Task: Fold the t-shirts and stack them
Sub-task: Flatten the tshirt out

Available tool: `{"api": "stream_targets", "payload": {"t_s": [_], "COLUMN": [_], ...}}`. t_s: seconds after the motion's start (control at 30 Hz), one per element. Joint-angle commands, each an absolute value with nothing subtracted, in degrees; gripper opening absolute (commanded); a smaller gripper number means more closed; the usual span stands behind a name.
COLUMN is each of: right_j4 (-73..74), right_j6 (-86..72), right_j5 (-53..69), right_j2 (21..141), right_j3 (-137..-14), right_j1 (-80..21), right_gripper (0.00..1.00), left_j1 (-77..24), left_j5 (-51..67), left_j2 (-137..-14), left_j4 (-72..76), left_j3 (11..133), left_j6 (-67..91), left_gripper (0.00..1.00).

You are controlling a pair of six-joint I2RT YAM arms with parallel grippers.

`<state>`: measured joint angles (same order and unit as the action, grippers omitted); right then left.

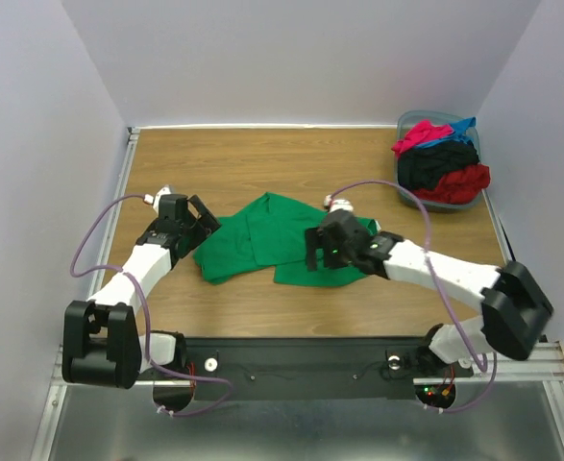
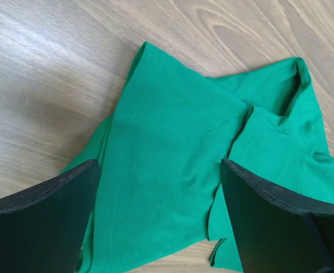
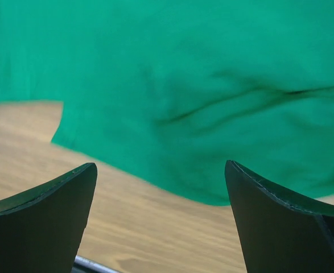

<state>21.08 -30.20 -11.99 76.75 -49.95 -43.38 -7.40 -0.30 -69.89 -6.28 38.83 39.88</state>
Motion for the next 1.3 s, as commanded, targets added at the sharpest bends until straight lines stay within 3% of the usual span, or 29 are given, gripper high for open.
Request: {"api": "stream_targets", "payload": {"t_s": [0.0, 0.3, 0.73, 0.83, 0.93, 1.27], "right_j4": [14.42, 13.18, 13.36, 14.41, 16.08, 20.12], "right_j6": [-32.51, -35.94, -39.38, -40.43, -41.75, -39.55], "right_j5": [-17.83, -24.87, -31.11, -31.72, -36.81, -46.84], "right_j2": [84.97, 105.10, 109.42, 106.45, 98.11, 69.28], "right_j3": [-54.83, -67.49, -64.60, -62.32, -59.07, -53.26], "right_j1": [-52.97, -64.77, -64.78, -64.78, -64.78, -59.60], "right_gripper": [1.00, 0.94, 0.49, 0.14, 0.01, 0.00], "left_j1": [-7.29, -7.38, -7.29, -7.30, -7.30, -10.28], "left_j5": [-2.72, -3.43, -0.26, -0.35, -0.35, 3.35], "left_j2": [-68.39, -64.78, -60.21, -57.84, -55.90, -48.43], "left_j4": [-4.22, -5.80, -6.85, -8.08, -9.31, -12.48], "left_j3": [38.24, 34.19, 31.64, 30.68, 30.24, 27.25], "left_j6": [39.81, 41.83, 42.98, 43.59, 43.86, 46.14], "left_gripper": [0.98, 0.98, 0.98, 0.99, 0.99, 0.99]}}
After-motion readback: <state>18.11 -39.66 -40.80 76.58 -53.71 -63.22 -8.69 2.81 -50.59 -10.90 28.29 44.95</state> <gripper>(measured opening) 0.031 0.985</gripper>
